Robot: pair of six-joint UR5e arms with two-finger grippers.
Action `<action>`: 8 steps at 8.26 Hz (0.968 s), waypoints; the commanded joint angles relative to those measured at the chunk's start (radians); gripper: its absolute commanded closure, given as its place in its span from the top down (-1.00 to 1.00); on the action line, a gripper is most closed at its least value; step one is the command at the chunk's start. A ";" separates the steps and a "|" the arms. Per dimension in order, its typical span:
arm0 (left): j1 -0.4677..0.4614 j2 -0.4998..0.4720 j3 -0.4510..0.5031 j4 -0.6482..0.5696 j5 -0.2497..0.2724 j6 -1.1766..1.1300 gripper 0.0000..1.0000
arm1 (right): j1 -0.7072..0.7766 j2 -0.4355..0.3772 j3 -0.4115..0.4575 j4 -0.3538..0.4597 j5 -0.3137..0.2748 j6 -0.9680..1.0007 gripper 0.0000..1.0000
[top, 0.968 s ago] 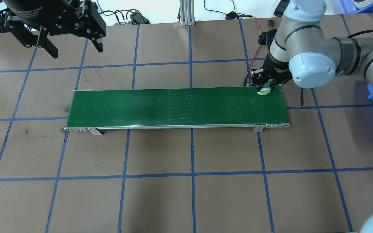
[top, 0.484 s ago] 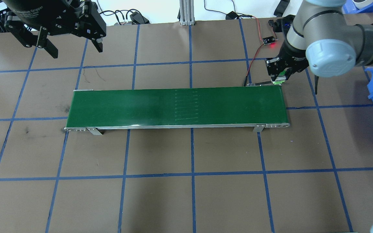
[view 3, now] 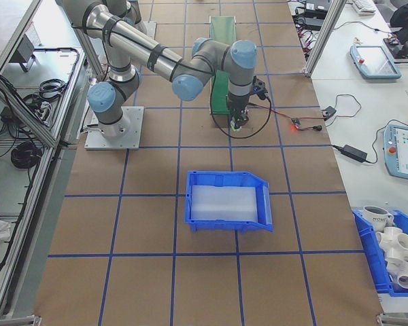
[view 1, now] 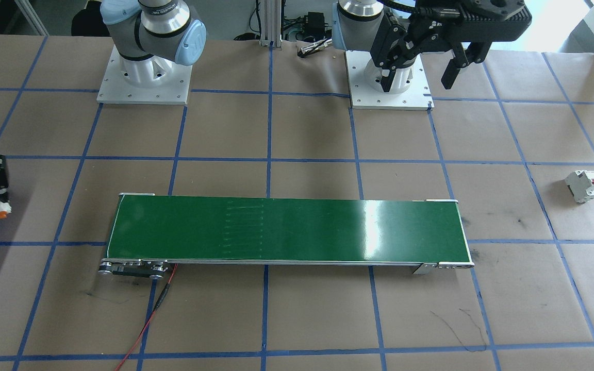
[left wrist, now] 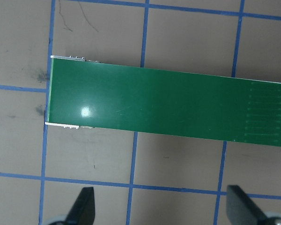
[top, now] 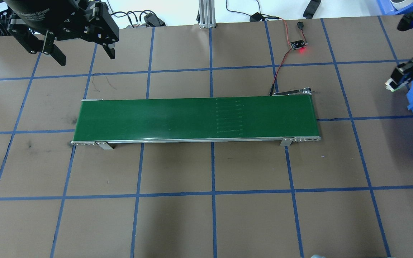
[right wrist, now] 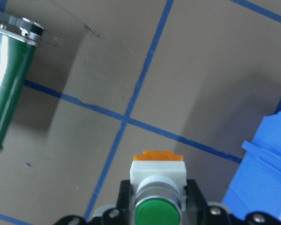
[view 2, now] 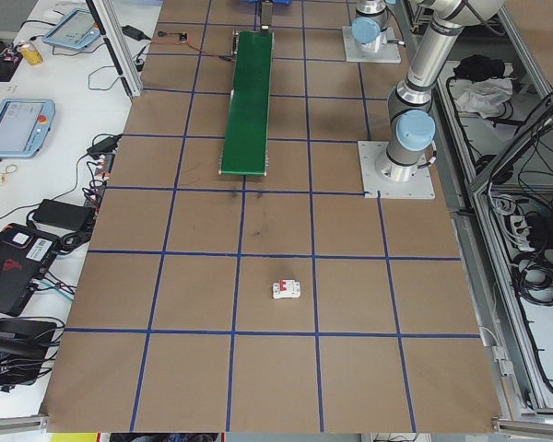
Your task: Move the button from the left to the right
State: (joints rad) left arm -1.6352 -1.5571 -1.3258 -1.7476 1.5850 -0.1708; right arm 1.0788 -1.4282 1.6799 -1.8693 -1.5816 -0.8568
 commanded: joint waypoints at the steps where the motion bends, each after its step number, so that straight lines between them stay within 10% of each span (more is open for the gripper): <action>1: 0.000 0.006 -0.018 0.003 0.004 0.008 1.00 | -0.187 0.009 -0.009 -0.011 0.003 -0.331 -0.13; 8: 0.000 0.009 -0.019 0.008 0.004 0.007 1.00 | -0.415 0.214 -0.052 -0.166 -0.023 -1.115 -0.04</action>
State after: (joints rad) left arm -1.6352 -1.5475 -1.3455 -1.7398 1.5892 -0.1639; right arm 0.6842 -1.2942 1.6284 -1.9558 -1.5881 -1.7548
